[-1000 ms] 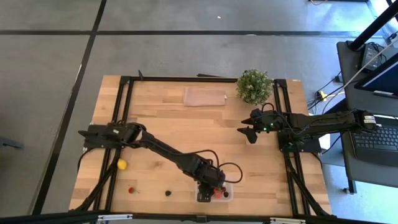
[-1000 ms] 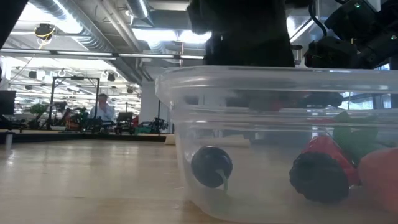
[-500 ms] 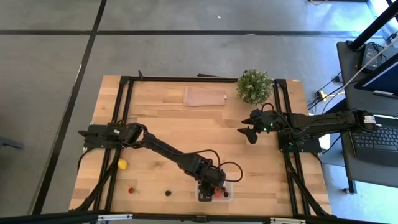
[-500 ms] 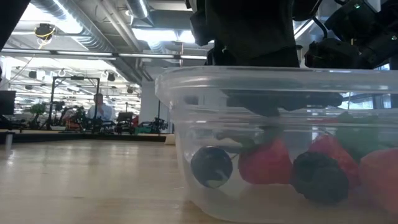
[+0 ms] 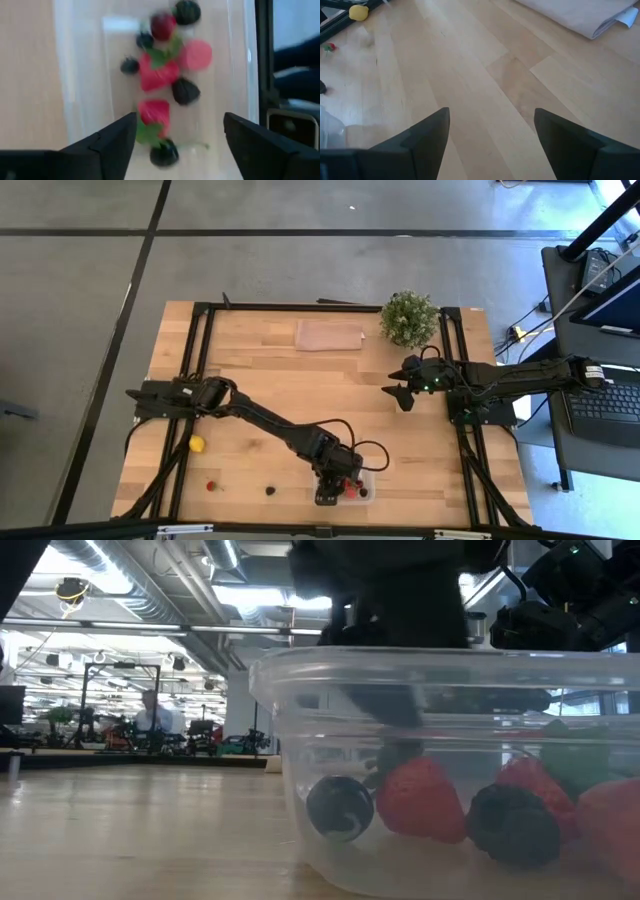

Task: Pick and placing Produce into tupperware
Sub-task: Put the blackberry into the transparent container

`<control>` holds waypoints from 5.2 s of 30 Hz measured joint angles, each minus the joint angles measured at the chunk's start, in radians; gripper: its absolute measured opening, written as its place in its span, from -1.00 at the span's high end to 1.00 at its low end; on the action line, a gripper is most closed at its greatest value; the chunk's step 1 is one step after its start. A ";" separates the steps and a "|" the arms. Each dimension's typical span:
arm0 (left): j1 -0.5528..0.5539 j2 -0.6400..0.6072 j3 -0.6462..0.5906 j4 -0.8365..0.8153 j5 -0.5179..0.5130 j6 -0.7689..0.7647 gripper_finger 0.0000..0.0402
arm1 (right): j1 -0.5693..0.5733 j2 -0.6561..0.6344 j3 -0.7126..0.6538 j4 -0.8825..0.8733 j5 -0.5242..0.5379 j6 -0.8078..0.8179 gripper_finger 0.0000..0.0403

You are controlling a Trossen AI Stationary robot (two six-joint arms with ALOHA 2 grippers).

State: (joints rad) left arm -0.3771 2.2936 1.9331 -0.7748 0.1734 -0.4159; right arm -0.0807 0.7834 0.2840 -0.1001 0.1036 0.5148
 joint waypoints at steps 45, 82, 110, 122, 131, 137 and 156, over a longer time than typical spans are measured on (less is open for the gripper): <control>-0.203 -0.353 0.000 -0.604 -0.299 -0.325 -0.48 | -0.002 0.010 0.000 0.005 0.001 0.002 -0.45; -0.309 -0.331 -0.523 -0.052 -0.204 -0.525 -0.48 | -0.002 0.013 0.000 0.001 0.001 0.000 -0.45; -0.299 -0.252 -0.524 -0.063 -0.155 -0.517 -0.15 | -0.002 0.013 0.000 -0.002 0.001 -0.003 -0.45; -0.294 -0.251 -0.525 -0.073 -0.157 -0.515 0.28 | -0.002 0.013 0.000 -0.002 0.001 0.000 -0.45; -0.275 -0.248 -0.511 -0.059 -0.140 -0.453 0.57 | -0.002 0.013 0.000 -0.002 0.001 0.000 -0.45; -0.231 -0.246 -0.422 -0.095 -0.148 -0.413 0.58 | -0.002 0.013 0.000 -0.002 0.001 0.000 -0.45; -0.048 -0.250 -0.119 -0.177 -0.231 -0.136 0.56 | -0.002 0.013 0.000 -0.002 0.001 0.003 -0.45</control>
State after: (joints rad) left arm -0.4254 2.0434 1.8143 -0.9516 -0.0580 -0.5515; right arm -0.0827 0.7963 0.2840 -0.1020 0.1043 0.5179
